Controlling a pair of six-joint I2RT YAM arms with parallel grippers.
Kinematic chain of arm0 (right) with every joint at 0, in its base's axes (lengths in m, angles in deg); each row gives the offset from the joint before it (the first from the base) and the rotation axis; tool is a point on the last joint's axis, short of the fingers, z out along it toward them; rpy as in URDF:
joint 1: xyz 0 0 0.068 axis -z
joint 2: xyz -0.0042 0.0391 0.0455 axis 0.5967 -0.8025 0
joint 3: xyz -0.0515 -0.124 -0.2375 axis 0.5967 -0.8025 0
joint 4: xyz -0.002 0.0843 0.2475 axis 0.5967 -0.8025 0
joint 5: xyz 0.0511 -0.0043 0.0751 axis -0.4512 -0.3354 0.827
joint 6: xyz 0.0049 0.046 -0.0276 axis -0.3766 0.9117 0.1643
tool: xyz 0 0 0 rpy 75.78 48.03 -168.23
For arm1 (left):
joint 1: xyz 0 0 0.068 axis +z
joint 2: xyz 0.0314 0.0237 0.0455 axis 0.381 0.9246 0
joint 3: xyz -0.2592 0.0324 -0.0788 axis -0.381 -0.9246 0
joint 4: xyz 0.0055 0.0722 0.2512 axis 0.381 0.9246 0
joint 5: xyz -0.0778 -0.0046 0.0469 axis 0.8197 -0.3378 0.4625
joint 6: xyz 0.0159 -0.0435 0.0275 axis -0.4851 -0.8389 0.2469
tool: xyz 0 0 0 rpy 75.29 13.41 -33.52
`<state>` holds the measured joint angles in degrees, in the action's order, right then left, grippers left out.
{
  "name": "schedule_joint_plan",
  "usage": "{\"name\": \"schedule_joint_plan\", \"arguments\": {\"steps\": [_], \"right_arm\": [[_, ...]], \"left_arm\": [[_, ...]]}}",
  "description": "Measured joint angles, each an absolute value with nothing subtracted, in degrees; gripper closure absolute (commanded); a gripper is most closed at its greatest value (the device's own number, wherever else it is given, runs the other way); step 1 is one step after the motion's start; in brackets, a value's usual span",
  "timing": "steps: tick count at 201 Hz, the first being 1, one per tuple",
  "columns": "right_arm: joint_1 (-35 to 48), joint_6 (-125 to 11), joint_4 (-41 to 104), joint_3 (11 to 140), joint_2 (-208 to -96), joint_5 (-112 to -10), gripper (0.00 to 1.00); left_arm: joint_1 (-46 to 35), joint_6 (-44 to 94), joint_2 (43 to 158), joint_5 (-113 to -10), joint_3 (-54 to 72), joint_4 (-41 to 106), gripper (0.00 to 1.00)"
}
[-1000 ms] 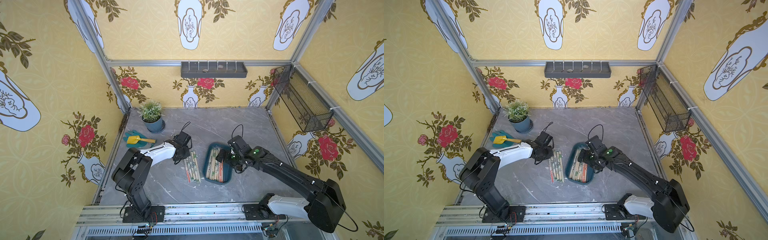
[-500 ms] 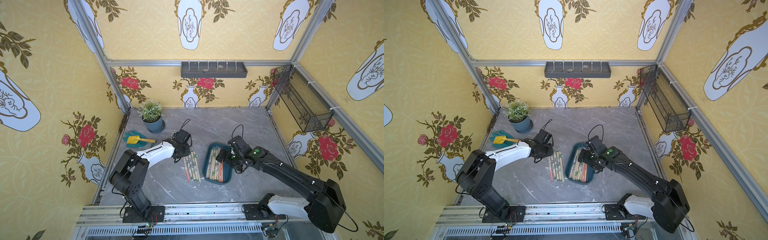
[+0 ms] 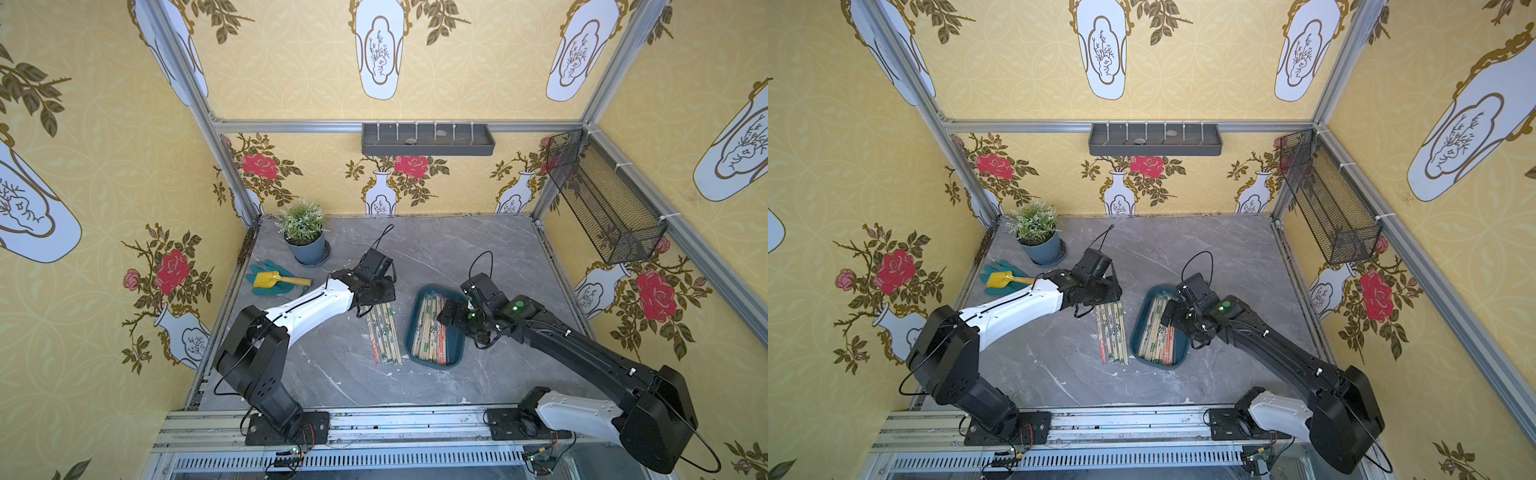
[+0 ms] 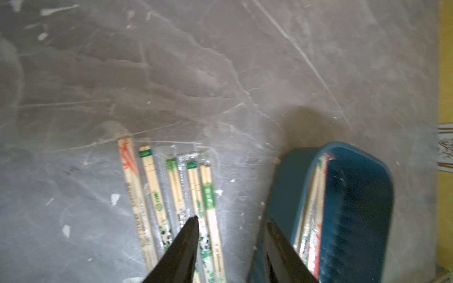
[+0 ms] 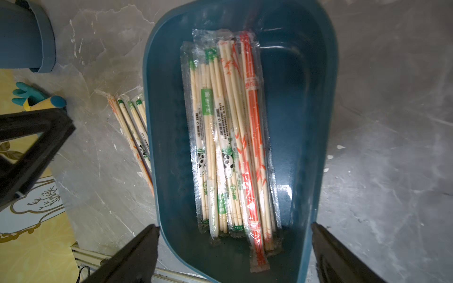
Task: Take the paired disposable chopsticks out of the storage box
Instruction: Place the paired disposable chopsticks at the center of the board, then pick up the paired disposable chopsticks from the storage box.
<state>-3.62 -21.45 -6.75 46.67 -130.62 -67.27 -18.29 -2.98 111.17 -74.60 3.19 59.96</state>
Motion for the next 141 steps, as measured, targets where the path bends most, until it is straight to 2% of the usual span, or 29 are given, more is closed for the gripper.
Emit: {"name": "schedule_joint_plan", "arguments": {"steps": [80,141], "right_arm": [[3.70,-22.59,-9.42,41.51,-122.18,-65.78,0.03],[4.01,-22.70,-9.66,38.48,-119.93,-64.45,0.03]], "left_arm": [[-27.86,0.36,120.07,-72.20,13.66,61.97,0.53],[-32.43,0.30,127.32,-70.04,17.87,62.27,0.62]]}}
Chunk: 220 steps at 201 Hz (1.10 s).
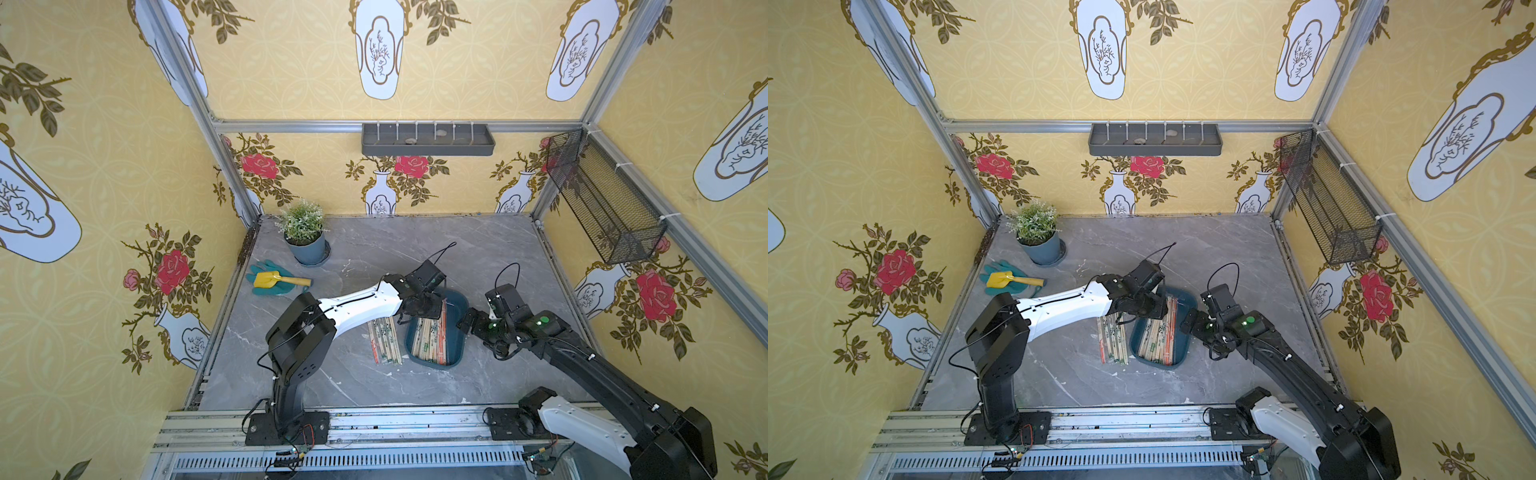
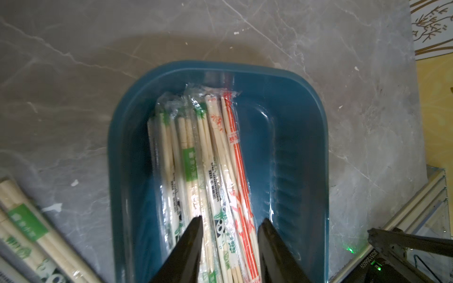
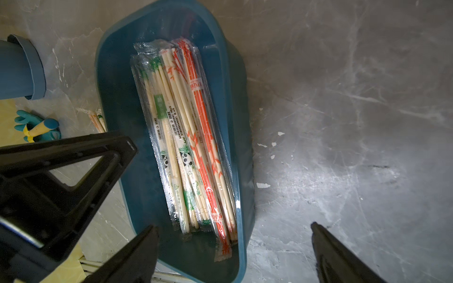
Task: Take the paired disposable chopsticks out of the storage box
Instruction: Pick up the paired disposable chopsticks from the storage box.
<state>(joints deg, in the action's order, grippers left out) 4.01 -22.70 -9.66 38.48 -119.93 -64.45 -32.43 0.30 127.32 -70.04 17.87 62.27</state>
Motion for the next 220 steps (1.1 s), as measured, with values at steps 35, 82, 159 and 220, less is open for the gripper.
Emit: {"name": "schedule_joint_plan", "arguments": {"steps": [35,82,159,220], "right_arm": [[4.03,-22.50,-9.64,37.75,-119.14,-64.03,0.03],[4.03,-22.52,-9.49,37.62,-119.60,-63.66,0.02],[4.03,-22.76,-9.27,37.62,-121.48,-63.18,0.03],[4.03,-22.76,-9.22,37.65,-122.00,-63.07,0.02]], "left_arm": [[-32.69,0.10,128.85,-70.30,18.07,63.21,0.69],[-32.69,0.32,130.75,-70.91,18.42,65.12,0.71],[-32.69,0.30,132.66,-71.89,18.05,65.38,0.71],[-32.69,0.30,133.36,-71.94,17.79,65.36,0.76]]}}
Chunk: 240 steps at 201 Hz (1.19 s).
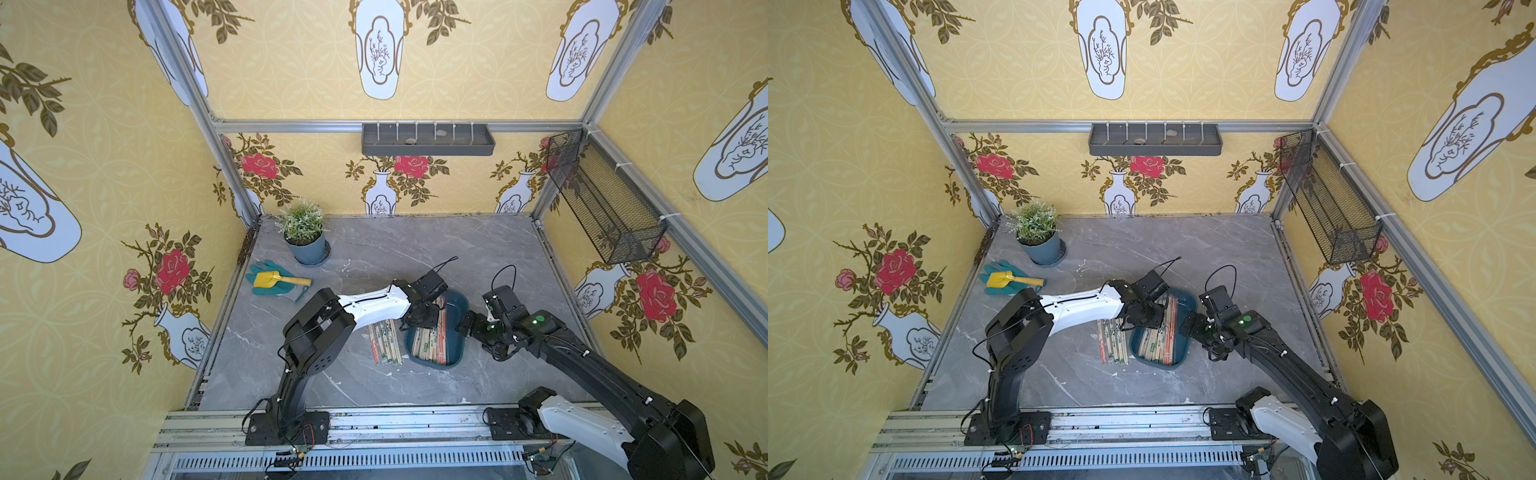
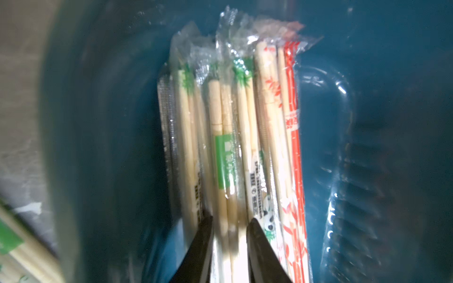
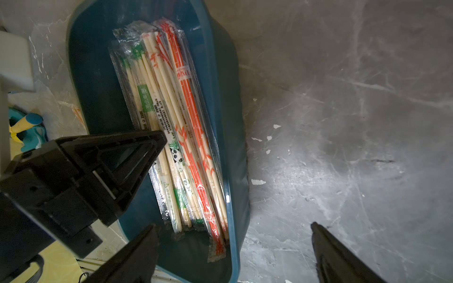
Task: Take the paired disposable chopsticks out of the storage box
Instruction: Pick up the paired disposable chopsticks from the storage box, then place the paired disposable chopsticks at the center of the board.
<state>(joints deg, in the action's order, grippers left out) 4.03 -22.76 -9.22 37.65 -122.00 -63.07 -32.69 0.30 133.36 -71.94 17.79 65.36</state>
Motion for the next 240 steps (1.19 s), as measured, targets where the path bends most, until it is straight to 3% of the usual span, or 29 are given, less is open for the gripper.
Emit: {"name": "schedule_joint_plan", "arguments": {"steps": [118,240], "right_arm": [[4.03,-22.74,-9.25,37.71,-122.09,-63.09,0.03],[3.90,-22.76,-9.22,39.35,-122.55,-63.09,0.02]], "left_arm": [[-32.63,0.28,130.16,-71.96,17.87,65.40,0.98],[-28.50,-1.91,117.99,-79.32,12.72,66.45,1.00]]}}
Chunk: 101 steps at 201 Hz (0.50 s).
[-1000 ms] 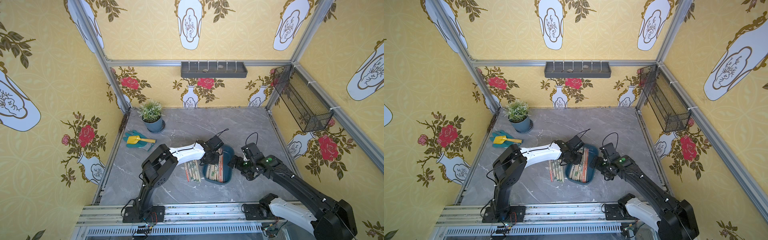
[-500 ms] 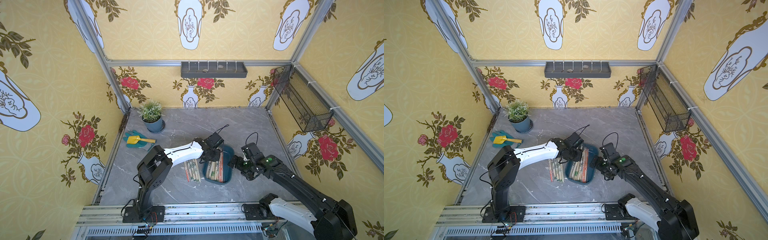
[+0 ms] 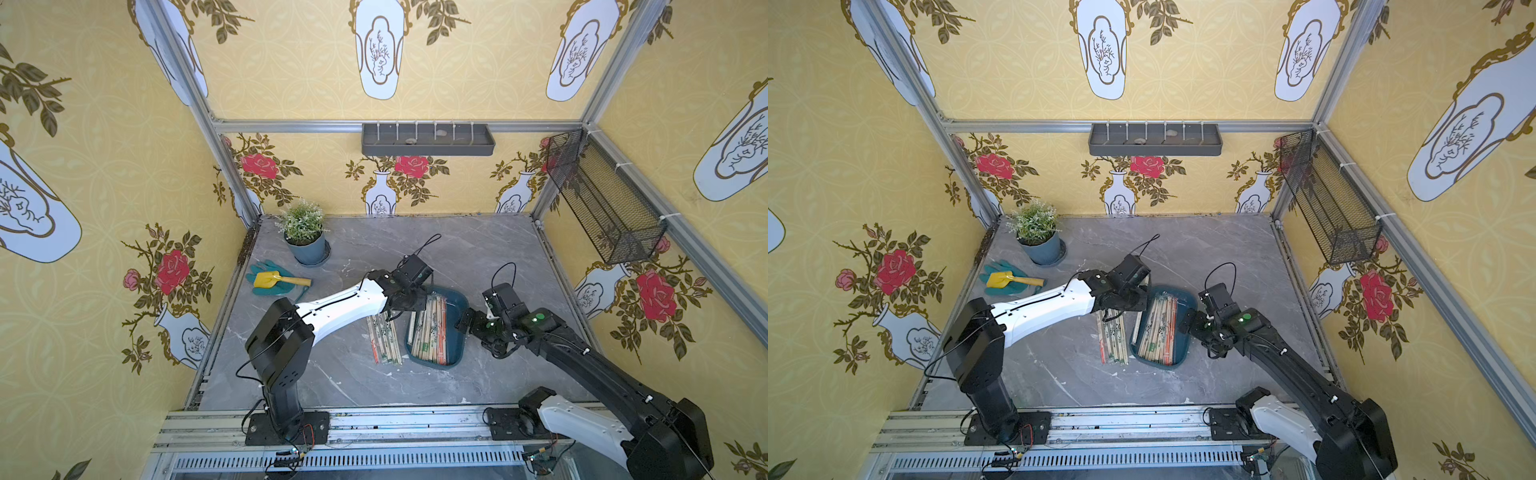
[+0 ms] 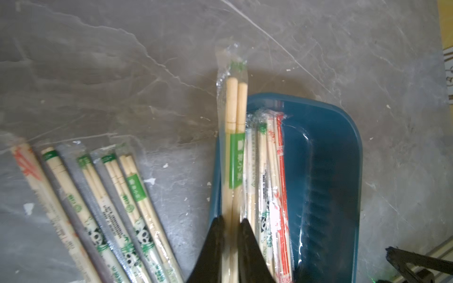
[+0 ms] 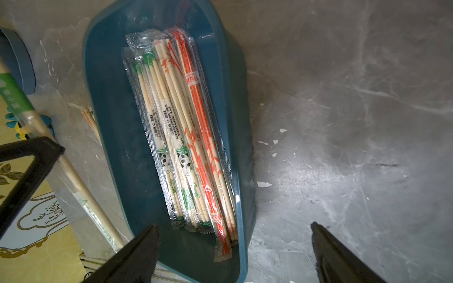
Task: Take the paired disposable chopsticks out of the storage box
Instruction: Place the paired disposable chopsticks at the center of the board.
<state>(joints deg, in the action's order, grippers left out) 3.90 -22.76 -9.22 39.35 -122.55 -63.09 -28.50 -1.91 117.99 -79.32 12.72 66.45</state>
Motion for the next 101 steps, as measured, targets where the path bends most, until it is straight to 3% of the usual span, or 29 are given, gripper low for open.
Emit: {"name": "schedule_joint_plan", "arguments": {"steps": [101], "right_arm": [[-4.36,-22.08,-4.85,43.66,-127.67,-64.38,0.02]], "left_arm": [[-19.60,-6.30,104.35,-82.95,-5.38,63.41,1.00]]}}
